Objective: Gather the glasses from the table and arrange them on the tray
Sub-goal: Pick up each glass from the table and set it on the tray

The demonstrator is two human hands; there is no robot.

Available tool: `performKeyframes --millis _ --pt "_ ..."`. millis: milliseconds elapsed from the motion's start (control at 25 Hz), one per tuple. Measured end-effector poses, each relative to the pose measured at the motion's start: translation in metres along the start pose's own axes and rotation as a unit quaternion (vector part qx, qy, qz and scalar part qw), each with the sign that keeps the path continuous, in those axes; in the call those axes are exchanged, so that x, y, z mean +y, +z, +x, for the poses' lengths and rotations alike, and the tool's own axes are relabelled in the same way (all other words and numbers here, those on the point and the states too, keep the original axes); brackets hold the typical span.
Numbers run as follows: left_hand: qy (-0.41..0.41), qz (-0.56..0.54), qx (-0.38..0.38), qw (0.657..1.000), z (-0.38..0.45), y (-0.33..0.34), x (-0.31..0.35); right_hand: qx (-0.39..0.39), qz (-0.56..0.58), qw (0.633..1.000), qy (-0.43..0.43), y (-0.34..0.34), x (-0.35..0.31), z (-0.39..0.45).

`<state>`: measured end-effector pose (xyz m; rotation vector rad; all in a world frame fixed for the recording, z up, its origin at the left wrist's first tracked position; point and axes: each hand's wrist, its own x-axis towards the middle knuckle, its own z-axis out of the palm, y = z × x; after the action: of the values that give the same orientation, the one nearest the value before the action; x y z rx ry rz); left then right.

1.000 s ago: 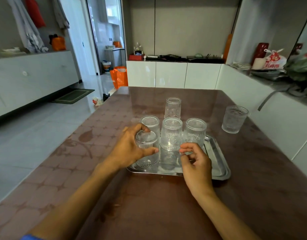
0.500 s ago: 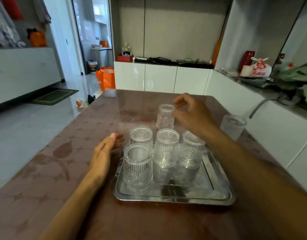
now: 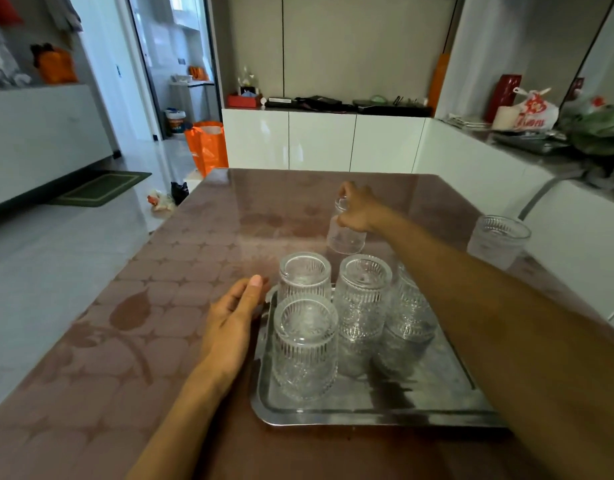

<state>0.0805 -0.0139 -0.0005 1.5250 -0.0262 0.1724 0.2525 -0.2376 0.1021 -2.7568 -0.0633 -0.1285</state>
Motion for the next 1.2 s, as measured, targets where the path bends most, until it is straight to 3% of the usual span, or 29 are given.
performKeyframes --millis 160,320,440,520,760,1000,1080,1200 --pt "0.072 0.040 0.056 0.995 -0.008 0.003 0.015 0.150 0.116 0.980 -0.057 -0.048 -0.008 -0.049" --pt "0.206 0.097 0.077 0.971 -0.023 0.002 0.040 0.311 0.192 0.924 -0.112 -0.100 -0.004 -0.154" --pt "0.332 0.171 0.027 0.927 -0.041 0.008 0.052 0.293 0.267 0.910 -0.118 -0.089 0.008 -0.234" --pt "0.376 0.229 -0.013 0.898 -0.047 0.014 0.052 0.257 0.253 0.926 -0.115 -0.064 0.012 -0.264" --pt "0.370 0.270 -0.015 0.889 -0.052 0.016 0.046 0.202 0.091 0.966 -0.134 -0.001 0.008 -0.273" --pt "0.381 0.317 -0.016 0.869 -0.054 0.021 0.051 0.172 0.061 0.972 -0.151 0.016 0.014 -0.268" --pt "0.404 0.342 -0.025 0.848 -0.054 0.023 0.051 0.217 0.117 0.958 -0.149 0.004 0.027 -0.262" --pt "0.428 0.368 -0.039 0.824 -0.053 0.025 0.046 0.330 0.149 0.930 -0.066 -0.026 0.071 -0.226"
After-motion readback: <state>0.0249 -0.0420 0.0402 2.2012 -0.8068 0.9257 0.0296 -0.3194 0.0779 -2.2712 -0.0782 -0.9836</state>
